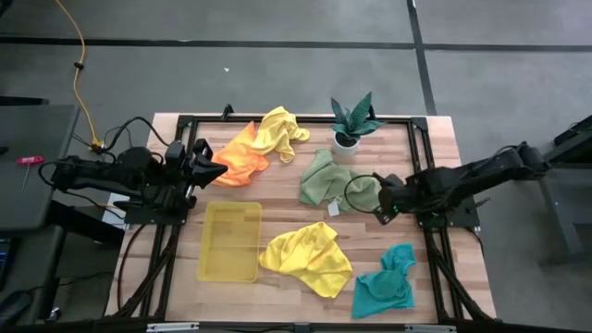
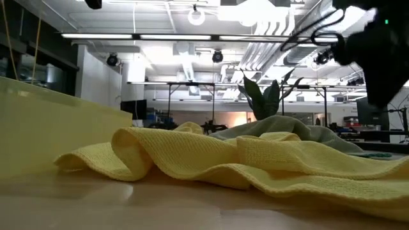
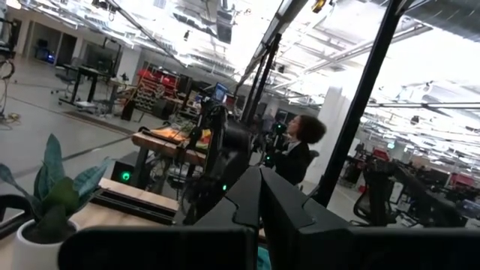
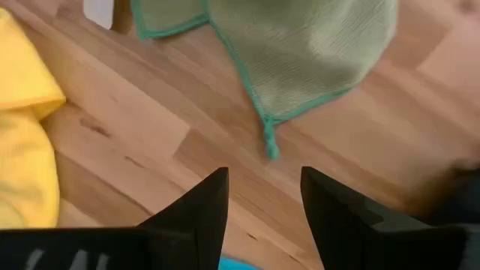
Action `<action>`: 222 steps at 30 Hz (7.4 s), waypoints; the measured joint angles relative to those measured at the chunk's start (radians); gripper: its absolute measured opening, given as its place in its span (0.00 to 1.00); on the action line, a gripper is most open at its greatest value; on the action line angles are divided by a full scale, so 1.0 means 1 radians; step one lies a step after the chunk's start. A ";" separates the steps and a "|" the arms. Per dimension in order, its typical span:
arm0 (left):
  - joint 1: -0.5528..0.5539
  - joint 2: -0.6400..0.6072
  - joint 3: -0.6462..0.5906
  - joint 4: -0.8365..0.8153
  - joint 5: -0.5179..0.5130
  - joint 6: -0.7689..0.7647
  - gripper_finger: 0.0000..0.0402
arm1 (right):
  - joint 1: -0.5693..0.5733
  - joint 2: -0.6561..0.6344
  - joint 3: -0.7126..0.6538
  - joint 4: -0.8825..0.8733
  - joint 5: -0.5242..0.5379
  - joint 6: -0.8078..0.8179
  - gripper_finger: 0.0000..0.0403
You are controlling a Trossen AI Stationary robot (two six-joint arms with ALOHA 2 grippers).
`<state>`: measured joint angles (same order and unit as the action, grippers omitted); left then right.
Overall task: Fold microfiber towels
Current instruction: Fold the green microfiber cloth
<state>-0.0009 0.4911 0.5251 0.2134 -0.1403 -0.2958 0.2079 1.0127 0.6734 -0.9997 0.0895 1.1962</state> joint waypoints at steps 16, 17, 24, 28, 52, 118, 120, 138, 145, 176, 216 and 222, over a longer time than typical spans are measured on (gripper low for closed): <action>0.000 0.000 0.000 0.000 -0.001 0.002 0.00 | -0.027 0.299 -0.065 0.142 -0.016 -0.037 0.40; 0.000 0.000 0.000 0.000 -0.001 0.001 0.00 | -0.029 0.311 -0.065 0.151 -0.019 -0.037 0.40; 0.000 0.000 0.000 0.000 -0.002 0.000 0.00 | -0.031 0.361 -0.065 0.224 -0.023 -0.033 0.40; 0.000 0.000 0.000 0.000 -0.002 0.000 0.00 | -0.031 0.397 -0.060 0.226 -0.022 -0.026 0.39; 0.000 0.049 0.000 0.104 -0.022 -0.008 0.00 | -0.083 0.017 0.210 0.337 -0.146 -0.230 0.00; 0.269 1.216 0.385 -0.309 0.049 0.566 0.45 | -0.477 0.012 0.457 0.518 0.022 -0.501 0.00; 0.274 1.235 0.385 -0.295 0.052 0.514 0.45 | -0.477 0.012 0.457 0.518 0.022 -0.501 0.00; 0.455 1.329 0.387 -0.201 0.488 -0.058 0.45 | -0.477 0.013 0.457 0.518 0.011 -0.506 0.00; 0.452 1.411 0.387 -0.141 0.612 -0.183 0.45 | -0.477 0.013 0.457 0.518 0.012 -0.506 0.00; 0.520 1.303 0.390 -0.143 0.937 -0.255 0.00 | -0.476 0.013 0.457 0.518 -0.005 -0.552 0.00; 0.633 0.563 0.391 -0.165 0.579 -0.448 0.00 | -0.398 0.056 0.970 -0.464 0.264 -1.000 0.00; 0.686 0.566 0.391 -0.132 0.580 -0.425 0.00 | -0.424 0.024 0.971 -0.465 0.336 -1.074 0.00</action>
<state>0.6848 1.0576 0.9161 0.0818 0.4402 -0.7207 -0.2164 1.0372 1.6444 -1.4642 0.4254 0.1227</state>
